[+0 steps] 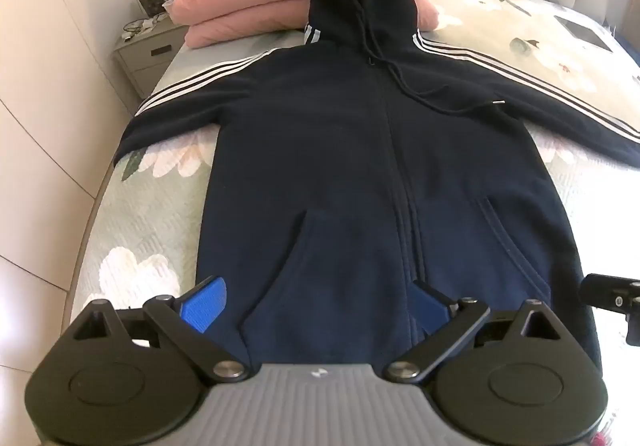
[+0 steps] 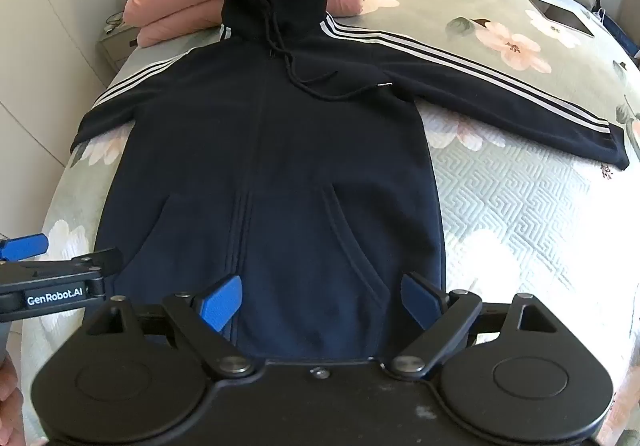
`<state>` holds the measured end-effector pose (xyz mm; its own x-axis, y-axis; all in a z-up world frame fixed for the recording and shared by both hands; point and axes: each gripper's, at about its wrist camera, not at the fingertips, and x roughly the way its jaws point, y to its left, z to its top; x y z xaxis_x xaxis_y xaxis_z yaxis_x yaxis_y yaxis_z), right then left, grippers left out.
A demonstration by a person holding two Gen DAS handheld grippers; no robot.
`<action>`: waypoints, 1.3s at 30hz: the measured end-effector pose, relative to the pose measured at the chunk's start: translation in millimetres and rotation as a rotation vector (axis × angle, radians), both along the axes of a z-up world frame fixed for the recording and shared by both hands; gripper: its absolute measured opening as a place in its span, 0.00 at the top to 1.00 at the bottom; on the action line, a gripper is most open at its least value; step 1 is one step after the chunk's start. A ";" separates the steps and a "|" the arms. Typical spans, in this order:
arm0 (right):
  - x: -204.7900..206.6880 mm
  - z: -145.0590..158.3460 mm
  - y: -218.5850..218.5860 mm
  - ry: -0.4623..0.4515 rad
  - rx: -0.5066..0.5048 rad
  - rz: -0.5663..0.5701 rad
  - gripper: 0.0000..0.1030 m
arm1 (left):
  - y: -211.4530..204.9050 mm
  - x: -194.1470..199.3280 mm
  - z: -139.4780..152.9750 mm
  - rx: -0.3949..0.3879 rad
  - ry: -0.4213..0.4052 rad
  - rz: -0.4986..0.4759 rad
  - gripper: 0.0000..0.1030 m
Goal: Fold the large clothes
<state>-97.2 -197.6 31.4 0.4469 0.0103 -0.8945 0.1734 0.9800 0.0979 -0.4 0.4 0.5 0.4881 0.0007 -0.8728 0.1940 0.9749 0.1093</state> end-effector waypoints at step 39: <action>1.6 0.1 0.0 0.003 0.008 0.014 0.01 | 7.9 -1.3 5.2 0.000 0.000 0.044 0.04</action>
